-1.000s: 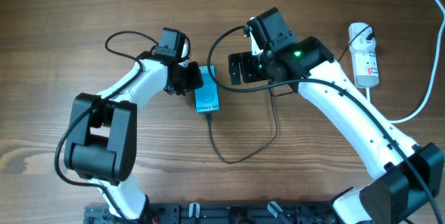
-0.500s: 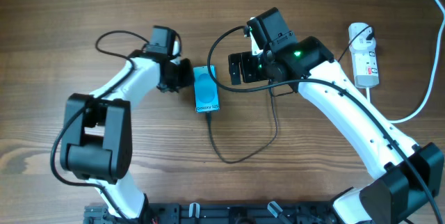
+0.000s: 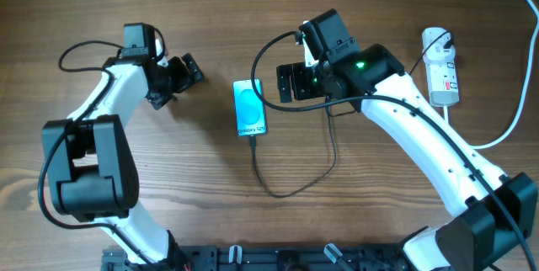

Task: Plug charger to phone and switch on socket
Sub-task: 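Open the left gripper and lift it away from the phone, then move the right gripper over the white power strip's switch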

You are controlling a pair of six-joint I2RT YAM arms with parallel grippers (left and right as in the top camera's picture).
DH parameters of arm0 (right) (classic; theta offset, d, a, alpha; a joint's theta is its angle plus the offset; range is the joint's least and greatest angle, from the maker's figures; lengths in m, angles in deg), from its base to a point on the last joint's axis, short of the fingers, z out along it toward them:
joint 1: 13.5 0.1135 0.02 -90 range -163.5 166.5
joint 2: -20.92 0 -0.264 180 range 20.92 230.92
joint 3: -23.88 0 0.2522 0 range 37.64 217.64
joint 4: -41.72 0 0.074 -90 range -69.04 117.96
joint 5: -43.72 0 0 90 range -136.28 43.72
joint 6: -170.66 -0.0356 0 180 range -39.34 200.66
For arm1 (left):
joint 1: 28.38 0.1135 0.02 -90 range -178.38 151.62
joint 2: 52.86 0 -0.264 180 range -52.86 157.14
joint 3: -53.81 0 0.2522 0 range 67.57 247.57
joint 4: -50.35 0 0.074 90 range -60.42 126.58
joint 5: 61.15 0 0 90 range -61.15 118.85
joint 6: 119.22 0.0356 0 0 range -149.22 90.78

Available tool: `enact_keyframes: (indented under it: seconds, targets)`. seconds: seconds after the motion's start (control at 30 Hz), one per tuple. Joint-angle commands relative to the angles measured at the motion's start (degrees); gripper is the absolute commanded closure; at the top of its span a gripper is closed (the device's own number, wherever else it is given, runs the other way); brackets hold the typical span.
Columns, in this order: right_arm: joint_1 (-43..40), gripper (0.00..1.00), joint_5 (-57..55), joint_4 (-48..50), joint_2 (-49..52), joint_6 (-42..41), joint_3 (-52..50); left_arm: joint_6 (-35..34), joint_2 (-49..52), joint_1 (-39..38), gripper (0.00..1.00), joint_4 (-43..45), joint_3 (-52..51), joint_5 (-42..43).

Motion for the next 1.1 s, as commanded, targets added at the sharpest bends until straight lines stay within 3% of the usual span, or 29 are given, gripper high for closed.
enact_keyframes:
  seconds: [0.0, 0.23, 0.67, 0.97, 1.07]
  targets:
    - [-0.1, 0.0, -1.0, 0.2, 0.3, 1.0, 0.3, 5.0, -0.1, 0.1, 0.0, -1.2, 0.9, -3.4]
    - [-0.1, 0.0, -1.0, 0.2, 0.3, 1.0, 0.3, 7.9, -0.1, 0.5, 0.0, -1.2, 0.9, -17.4]
    - [-0.1, 0.0, -1.0, 0.2, 0.3, 1.0, 0.3, 7.8, -0.1, 1.0, 0.0, -2.5, 0.8, -17.5]
    - [-0.1, 0.01, 4.1, 5.9, 0.3, 1.7, 0.3, 7.8, -0.1, 1.0, 0.0, -2.5, 0.8, -17.5]
    - [-0.5, 0.16, 2.0, 4.5, 0.3, 2.4, 2.0, 7.8, -0.1, 1.0, 0.0, -2.5, 0.8, -17.5]
